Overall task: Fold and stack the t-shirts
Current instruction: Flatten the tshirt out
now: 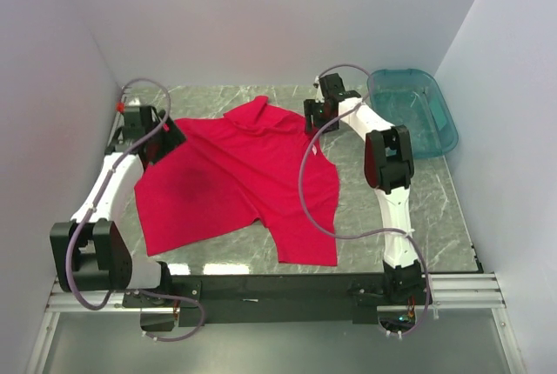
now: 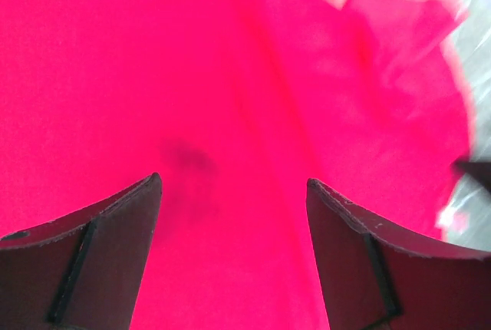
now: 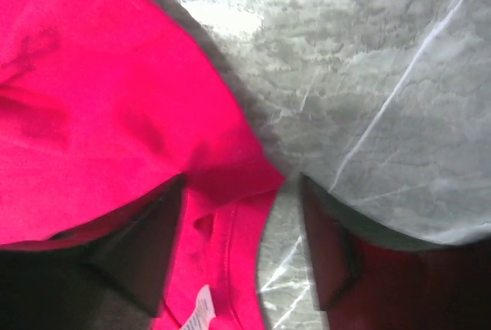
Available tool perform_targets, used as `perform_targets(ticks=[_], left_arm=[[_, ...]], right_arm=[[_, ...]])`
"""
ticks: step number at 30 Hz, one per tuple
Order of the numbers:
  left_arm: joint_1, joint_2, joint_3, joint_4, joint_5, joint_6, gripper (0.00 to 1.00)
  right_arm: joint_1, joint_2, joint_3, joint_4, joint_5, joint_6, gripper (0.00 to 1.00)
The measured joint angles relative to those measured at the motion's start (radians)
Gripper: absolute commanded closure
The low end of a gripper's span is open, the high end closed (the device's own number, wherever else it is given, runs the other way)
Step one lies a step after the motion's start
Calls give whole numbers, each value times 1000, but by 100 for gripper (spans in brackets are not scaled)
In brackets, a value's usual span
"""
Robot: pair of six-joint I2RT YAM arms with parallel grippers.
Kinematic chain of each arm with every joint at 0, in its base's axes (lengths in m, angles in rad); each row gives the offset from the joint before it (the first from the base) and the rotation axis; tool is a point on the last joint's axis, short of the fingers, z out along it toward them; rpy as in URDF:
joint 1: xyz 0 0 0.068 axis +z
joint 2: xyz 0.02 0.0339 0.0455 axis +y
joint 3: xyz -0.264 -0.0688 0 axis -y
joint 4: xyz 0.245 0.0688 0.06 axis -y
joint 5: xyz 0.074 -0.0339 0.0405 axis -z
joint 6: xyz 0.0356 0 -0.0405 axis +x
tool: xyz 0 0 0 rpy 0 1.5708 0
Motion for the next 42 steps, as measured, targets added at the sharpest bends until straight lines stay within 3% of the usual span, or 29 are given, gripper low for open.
perform_targets(ticks=[1,3,4,8,18,25,28,31,35,36,37,40,42], left_arm=[[0,-18,-35,-2,6,0,18],[-2,-53,-106,-16,21,0,18],[-1,-72,-137,-21,28,-1,18],[-1,-167,-220,-63,50,-2,18],[26,-270,-296,-92,56,-5,17],[27,-259,-308,-106,59,-1,16],[34,-238,-289,-113,51,4,17],[43,-196,-248,-107,40,16,17],[47,-153,-212,-93,32,32,17],[48,-148,-209,-92,32,37,17],[49,-143,-205,-91,30,45,17],[53,-130,-183,-90,25,66,17],[58,-114,-161,-79,25,79,17]], right_arm=[[-5,0,0,-6,-9,5,47],[-14,0,0,-15,-32,6,61],[-21,0,-1,-21,-47,8,76],[-48,-3,-15,-27,-106,15,100],[-193,-256,-388,21,-59,-20,100],[-225,-311,-443,29,-66,-60,85],[-218,-321,-460,36,-68,-79,85],[-213,-343,-494,43,-67,-95,91],[-213,-362,-518,55,-62,-108,88],[-213,-369,-526,62,-63,-118,84],[-213,-381,-537,67,-66,-134,68],[-213,-424,-560,72,-83,-186,42],[-212,-463,-563,68,-107,-237,35]])
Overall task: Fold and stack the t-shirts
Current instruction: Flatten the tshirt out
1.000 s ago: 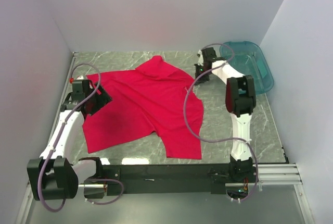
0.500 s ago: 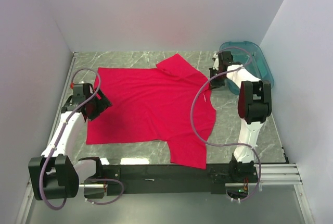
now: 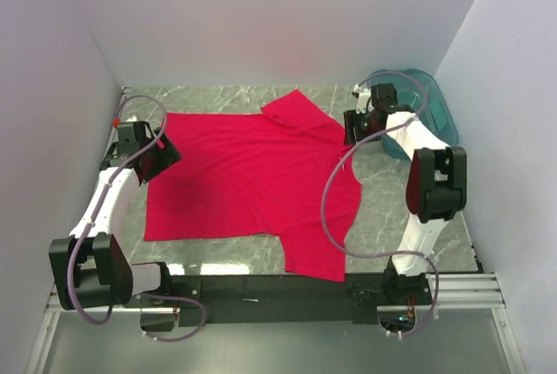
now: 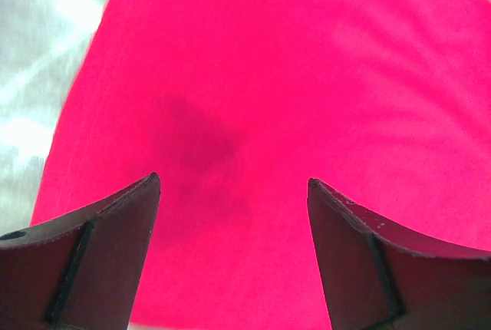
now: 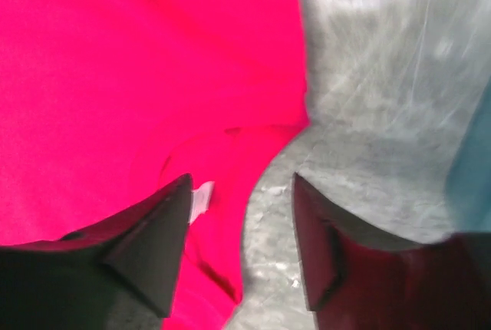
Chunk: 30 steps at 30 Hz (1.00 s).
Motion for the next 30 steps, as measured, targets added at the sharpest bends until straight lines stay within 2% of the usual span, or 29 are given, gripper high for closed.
perform_targets(ticks=[6,8,10,11,12,15,17,20,21,24,28,30], left_arm=[[10,73,42,149,-2,30,14],[12,161,114,189,-28,44,14],[18,286,222,219,-46,67,14],[23,340,270,231,-47,77,4],[31,413,331,237,-44,91,1],[55,588,483,242,-11,113,1],[69,694,567,245,8,133,4],[85,789,639,238,32,158,21],[92,825,669,237,47,166,30],[113,906,756,227,111,212,43],[142,969,817,221,181,330,45],[153,972,813,224,204,397,42]], right_arm=[[22,-194,-10,8,-109,-156,20],[43,-295,-48,42,-146,-198,1],[60,-394,-108,103,-201,-213,0],[65,-429,-130,129,-238,-213,0],[68,-460,-144,142,-299,-210,0],[66,-462,-115,135,-493,-220,0],[66,-430,-93,126,-615,-223,0],[66,-402,-113,121,-707,-223,0],[66,-400,-124,118,-726,-224,0],[66,-396,-142,106,-765,-232,0],[66,-377,-142,91,-794,-241,0],[66,-367,-142,90,-800,-241,0]])
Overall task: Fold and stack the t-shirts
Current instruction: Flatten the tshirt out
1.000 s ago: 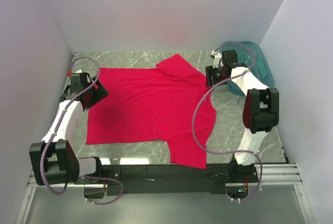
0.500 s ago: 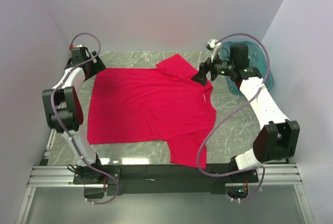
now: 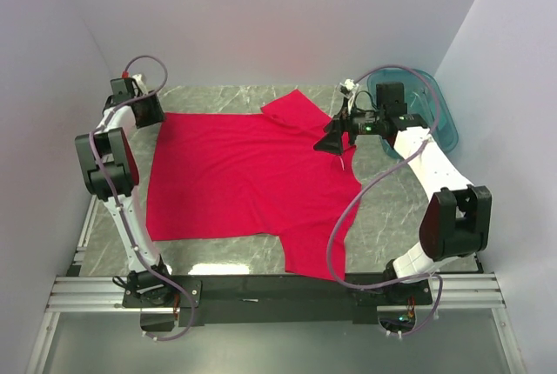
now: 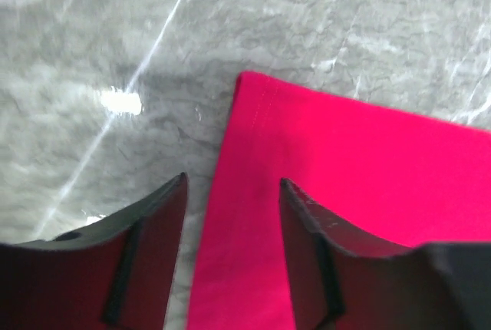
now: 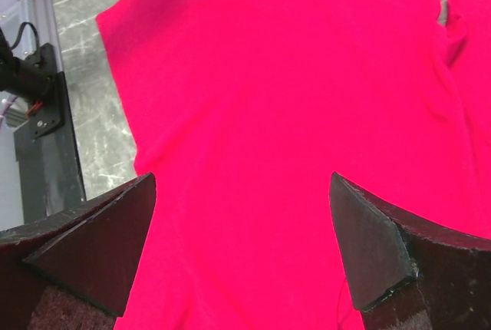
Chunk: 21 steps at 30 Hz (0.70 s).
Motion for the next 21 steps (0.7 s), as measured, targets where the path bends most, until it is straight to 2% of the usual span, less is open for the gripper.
perform_targets(ticks=[5,10,21], left_arm=[[2,2,1,23,31,111,40],[0,65,92,19,79,183,43],[-1,153,179,-27,126,221,49]], right_arm=[[-1,16,0,-2,-17,1,0],[-1,23,0,-3,-19,1,0],[-24,41,0,-3,-31,5,0]])
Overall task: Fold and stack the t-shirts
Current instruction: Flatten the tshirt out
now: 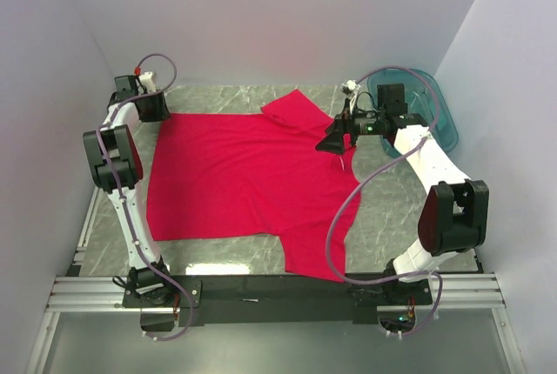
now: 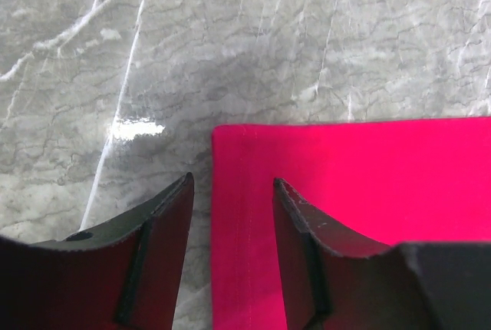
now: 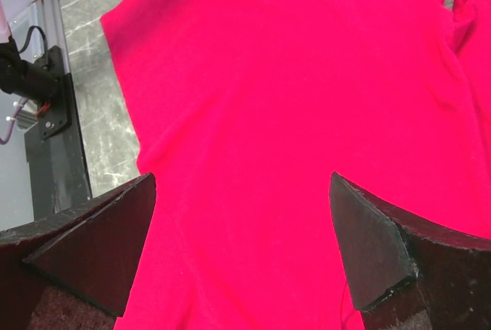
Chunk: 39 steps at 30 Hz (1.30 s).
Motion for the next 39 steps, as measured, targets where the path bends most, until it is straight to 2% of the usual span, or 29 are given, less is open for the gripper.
perform_targets(ticks=[10,22,29,34,39], left_arm=[[-5,84,151,-104,-26,2,52],[-39,99,188,-143,-82,22,63],[-55,99,192,-154,-127,37,87],[-66,99,192,-152,-153,39,100],[-68,98,191,-146,-167,35,100]], right_arm=[[-27,5,0,0,-29,16,0],[-65,4,0,-1,-77,31,1],[-89,4,0,-2,-95,34,1],[-91,4,0,-16,-101,32,1],[-85,11,17,-72,-80,-1,2]])
